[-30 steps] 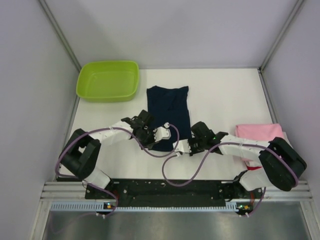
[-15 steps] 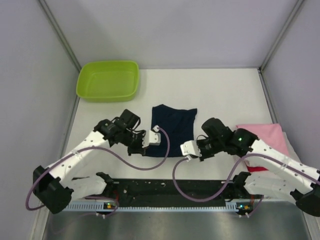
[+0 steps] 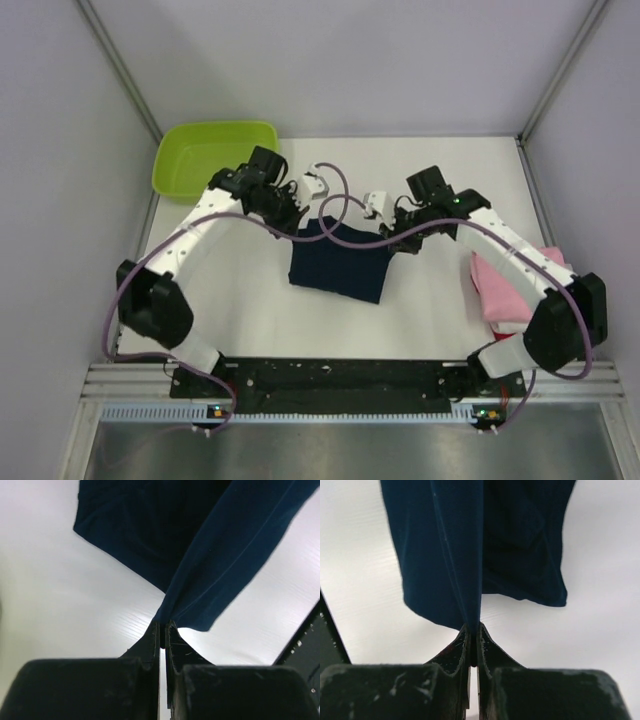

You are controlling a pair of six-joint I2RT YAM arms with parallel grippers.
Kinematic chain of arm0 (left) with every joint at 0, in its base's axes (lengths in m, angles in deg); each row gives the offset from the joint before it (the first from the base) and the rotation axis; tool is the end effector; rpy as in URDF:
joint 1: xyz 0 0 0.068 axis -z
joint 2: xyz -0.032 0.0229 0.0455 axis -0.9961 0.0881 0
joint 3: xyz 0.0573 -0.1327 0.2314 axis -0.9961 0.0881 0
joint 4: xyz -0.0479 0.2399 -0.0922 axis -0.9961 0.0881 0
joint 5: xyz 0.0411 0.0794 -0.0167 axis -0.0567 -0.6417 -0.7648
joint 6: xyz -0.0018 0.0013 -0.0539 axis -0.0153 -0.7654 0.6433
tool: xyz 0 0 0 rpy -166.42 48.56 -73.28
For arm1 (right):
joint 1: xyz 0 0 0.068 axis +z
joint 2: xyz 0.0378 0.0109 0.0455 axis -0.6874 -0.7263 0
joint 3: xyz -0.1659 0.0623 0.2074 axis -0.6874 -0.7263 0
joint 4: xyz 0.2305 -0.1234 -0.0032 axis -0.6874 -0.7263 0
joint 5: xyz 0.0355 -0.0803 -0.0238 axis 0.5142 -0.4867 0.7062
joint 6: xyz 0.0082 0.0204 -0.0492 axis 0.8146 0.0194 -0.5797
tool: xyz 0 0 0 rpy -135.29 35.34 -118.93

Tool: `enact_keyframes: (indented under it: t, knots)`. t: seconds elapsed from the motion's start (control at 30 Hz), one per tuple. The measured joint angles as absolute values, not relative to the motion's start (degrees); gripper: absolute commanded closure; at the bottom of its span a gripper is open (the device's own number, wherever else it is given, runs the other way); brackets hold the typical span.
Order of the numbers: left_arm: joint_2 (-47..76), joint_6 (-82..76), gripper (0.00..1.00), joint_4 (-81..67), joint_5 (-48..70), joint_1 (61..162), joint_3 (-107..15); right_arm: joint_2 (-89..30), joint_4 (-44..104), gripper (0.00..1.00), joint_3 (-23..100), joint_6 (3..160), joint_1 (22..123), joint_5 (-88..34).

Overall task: Fold and stack the t-shirts
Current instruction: Fold the long partially folded tshirt into a neat square

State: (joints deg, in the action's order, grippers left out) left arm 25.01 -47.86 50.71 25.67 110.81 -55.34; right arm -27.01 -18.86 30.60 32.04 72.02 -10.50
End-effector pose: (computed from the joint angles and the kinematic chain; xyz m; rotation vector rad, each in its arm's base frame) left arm 0.2680 -0.1451 0.3229 1.3905 2.1602 -0.4675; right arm 0.2329 0.1438 0.2926 -1.5992 1.9805 0.4661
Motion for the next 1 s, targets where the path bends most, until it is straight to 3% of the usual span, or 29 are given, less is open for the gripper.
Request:
enact_keyframes:
  t: [0.37,0.6,0.7,0.83,1.0]
  knots:
    - [53.19,-44.84,1.00,50.79,24.31,108.30,-77.85,-49.24,-15.51,1.00,41.40,36.94,62.71,-10.28]
    - [60.29,-42.42,0.99,50.62,21.76,108.17,-81.46,-57.15,-13.87,1.00,45.20,38.95,61.88,-11.24]
    - [61.75,-41.83,0.89,50.07,20.80,108.13,-81.81,-59.27,-12.65,0.92,45.75,39.84,61.88,-11.70]
    - [63.02,-41.02,0.70,48.98,19.18,108.10,-81.85,-61.39,-11.25,0.76,45.75,41.42,61.88,-13.38]
    - [63.13,-40.38,0.47,46.75,14.78,107.49,-81.83,-63.40,-9.66,0.63,46.62,46.71,61.49,-21.21]
